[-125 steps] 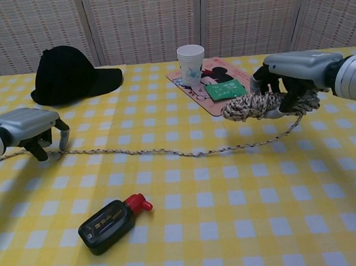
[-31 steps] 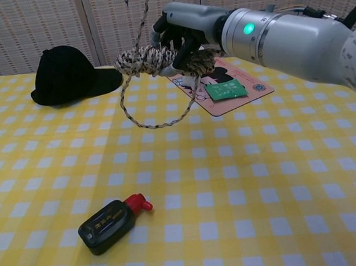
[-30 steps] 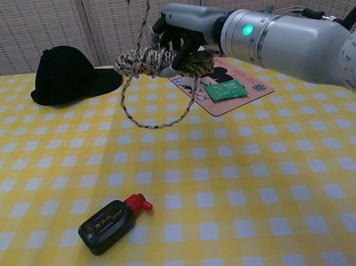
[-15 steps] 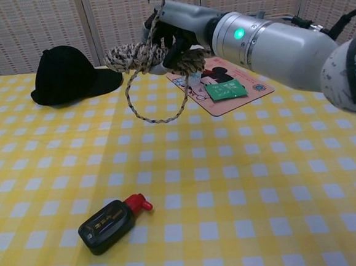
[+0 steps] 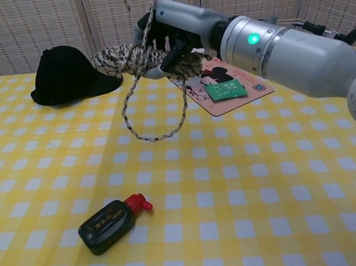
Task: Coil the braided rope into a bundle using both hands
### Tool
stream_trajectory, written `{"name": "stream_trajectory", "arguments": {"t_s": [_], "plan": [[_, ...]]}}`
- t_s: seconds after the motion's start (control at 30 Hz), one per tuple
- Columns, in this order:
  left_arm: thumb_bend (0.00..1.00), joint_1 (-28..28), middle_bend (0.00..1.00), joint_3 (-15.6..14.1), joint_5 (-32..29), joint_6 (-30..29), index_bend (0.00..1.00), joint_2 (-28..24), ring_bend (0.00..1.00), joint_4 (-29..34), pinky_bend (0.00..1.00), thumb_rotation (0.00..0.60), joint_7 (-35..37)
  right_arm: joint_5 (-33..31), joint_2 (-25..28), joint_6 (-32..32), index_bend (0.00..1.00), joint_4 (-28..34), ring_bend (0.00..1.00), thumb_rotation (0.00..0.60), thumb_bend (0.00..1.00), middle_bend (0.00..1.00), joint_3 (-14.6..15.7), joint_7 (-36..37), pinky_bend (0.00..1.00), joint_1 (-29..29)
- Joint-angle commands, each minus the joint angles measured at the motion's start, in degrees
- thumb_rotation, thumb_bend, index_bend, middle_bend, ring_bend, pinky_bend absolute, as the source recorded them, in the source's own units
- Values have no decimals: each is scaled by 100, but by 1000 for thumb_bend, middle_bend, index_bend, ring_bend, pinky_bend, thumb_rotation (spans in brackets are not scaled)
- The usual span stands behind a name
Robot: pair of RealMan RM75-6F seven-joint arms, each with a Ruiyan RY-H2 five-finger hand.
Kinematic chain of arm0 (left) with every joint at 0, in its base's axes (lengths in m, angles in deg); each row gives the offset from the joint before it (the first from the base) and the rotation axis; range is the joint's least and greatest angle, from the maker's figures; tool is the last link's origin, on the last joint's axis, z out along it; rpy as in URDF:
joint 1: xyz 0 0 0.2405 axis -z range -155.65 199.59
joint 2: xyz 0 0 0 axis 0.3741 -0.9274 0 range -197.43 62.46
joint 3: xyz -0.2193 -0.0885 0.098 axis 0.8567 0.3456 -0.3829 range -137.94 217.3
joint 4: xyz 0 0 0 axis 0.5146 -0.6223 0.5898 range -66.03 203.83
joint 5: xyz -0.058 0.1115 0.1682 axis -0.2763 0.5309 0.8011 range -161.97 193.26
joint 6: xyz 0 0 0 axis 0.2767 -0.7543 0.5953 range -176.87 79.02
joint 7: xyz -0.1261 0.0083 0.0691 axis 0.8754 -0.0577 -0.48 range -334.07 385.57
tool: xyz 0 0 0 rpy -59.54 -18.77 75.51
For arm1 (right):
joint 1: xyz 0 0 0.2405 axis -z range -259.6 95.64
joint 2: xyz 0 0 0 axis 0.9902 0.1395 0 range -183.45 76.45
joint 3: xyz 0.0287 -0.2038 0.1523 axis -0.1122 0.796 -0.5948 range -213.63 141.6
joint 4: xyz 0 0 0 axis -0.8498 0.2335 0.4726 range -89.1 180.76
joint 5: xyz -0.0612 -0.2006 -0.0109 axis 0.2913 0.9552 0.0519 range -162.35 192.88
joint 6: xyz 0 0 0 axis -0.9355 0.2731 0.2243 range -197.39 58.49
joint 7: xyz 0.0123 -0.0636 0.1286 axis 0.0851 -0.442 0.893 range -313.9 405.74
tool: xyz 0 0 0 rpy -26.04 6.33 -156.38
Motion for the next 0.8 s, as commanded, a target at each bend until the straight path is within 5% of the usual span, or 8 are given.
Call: {"name": "stream_trajectory", "arguments": {"t_s": [0.03, 0.4, 0.8], "plan": [[398, 66, 1000, -99, -202, 33, 746, 70, 1000, -177, 1000, 600, -123, 490, 3, -366, 770, -163, 547, 600, 403, 615, 104, 703, 627, 178], [398, 162, 1000, -324, -647, -1, 746, 218, 1000, -648, 1000, 600, -478, 1025, 18, -932, 786, -344, 564, 600, 380, 626, 257, 1799, 641, 464], [397, -98, 1000, -539, -861, 59, 744, 105, 1000, -842, 1000, 600, -495, 886, 20, -1426, 802, -398, 580, 600, 367, 641, -23, 2589, 653, 779]]}}
